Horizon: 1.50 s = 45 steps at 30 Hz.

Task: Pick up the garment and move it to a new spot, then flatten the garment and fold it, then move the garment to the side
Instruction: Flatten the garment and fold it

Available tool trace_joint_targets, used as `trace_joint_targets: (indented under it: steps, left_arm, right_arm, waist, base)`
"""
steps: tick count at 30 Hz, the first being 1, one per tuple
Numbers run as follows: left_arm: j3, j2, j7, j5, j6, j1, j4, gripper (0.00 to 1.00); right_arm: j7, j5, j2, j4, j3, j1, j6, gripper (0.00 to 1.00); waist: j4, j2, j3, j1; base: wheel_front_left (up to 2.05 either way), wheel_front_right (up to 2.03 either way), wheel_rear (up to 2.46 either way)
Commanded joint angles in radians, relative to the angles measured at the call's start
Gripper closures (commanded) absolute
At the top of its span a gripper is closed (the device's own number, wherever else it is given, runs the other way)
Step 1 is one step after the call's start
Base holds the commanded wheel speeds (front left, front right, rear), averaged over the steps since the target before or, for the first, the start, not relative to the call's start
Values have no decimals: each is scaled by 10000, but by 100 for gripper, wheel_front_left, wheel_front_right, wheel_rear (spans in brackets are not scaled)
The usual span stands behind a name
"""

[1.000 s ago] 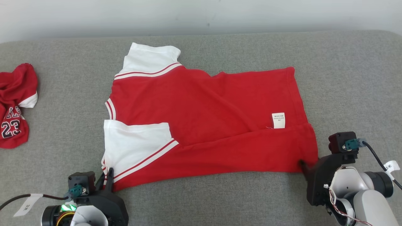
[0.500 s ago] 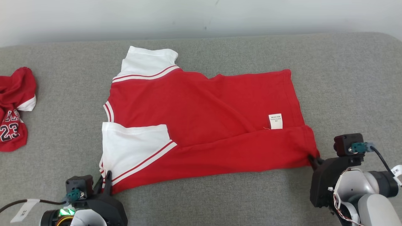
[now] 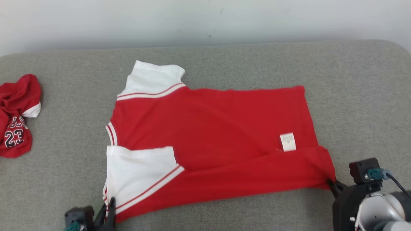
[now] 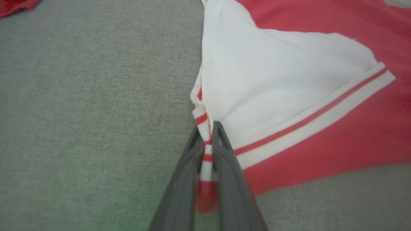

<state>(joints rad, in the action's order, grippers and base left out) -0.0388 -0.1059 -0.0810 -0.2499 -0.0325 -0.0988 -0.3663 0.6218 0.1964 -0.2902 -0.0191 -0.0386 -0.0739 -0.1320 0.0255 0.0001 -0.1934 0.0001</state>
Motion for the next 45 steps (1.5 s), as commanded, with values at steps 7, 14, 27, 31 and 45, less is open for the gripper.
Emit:
trace_joint_targets:
  steps: [7, 14, 27, 31, 45]
  left_arm:
    - [-49, -134, -565, -153, 153, 1451, 1251, 100]
    - [-392, -79, -1192, -38, 330, 2493, 2567, 100]
    - [-440, -319, -1651, 143, 675, 3175, 3272, 96]
    - [-512, -254, -1675, 130, 771, 3230, 3259, 0]
    - [-123, -1162, -2174, 42, 559, 832, 4383, 0]
  right_arm:
    - [495, 444, -393, -189, 372, 1064, 20, 100]
    - [919, 767, 54, -493, 375, 2242, 20, 100]
    - [910, 237, 469, -315, 803, 2684, 20, 73]
    - [950, 202, 694, -310, 924, 2690, 20, 0]
    - [768, -232, 691, -2207, 1731, 1894, 20, 0]
  waist:
    - [-140, -1, 172, -1]
    - [-353, -1, 342, -1]
    - [-386, -1, 461, -1]
    - [-402, -1, 539, -1]
    - [-432, -1, 632, -1]
  base:
    - [0, 0, 0]
    - [0, 0, 0]
    - [0, 0, 0]
    - [0, 0, 0]
    - [0, 0, 0]
